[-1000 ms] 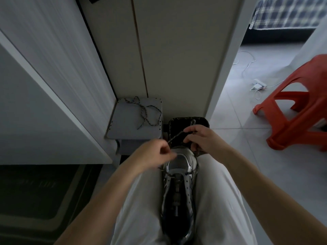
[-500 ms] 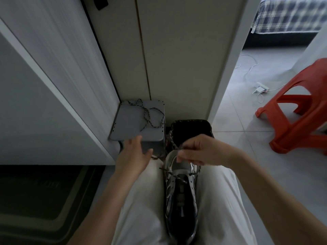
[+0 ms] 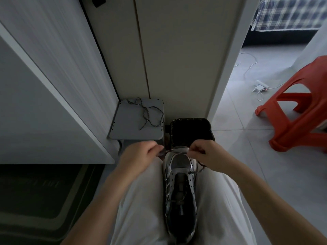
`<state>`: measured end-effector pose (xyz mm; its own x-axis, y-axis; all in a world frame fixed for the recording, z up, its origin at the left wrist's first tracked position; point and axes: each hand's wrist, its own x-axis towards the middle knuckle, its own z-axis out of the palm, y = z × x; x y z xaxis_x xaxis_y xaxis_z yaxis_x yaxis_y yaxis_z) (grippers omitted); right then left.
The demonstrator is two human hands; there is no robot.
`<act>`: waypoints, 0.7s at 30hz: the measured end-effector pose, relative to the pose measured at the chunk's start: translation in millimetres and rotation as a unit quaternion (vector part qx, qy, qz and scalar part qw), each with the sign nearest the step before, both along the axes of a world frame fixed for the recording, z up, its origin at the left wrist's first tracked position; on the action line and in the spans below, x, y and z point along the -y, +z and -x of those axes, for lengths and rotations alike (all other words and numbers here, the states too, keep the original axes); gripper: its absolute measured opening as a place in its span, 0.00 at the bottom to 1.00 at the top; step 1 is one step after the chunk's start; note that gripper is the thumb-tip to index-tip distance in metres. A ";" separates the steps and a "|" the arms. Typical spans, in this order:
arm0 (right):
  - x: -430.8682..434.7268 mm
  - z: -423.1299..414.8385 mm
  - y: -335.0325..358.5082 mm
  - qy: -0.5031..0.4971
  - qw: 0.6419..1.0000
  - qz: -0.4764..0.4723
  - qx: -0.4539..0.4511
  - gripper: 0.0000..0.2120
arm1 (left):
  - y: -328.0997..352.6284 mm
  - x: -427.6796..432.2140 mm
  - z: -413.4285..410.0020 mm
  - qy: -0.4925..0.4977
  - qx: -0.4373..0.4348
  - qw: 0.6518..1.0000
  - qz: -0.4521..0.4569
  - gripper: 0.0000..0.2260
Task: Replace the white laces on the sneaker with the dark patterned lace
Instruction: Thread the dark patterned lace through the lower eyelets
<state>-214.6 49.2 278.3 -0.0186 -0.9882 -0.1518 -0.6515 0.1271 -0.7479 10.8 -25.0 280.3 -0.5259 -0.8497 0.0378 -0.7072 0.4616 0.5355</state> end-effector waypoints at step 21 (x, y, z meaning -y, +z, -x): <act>-55.1 -38.3 -41.4 -0.183 0.982 0.024 0.041 0.38 | -25.7 -79.8 20.6 -0.169 0.118 0.975 -0.085 0.14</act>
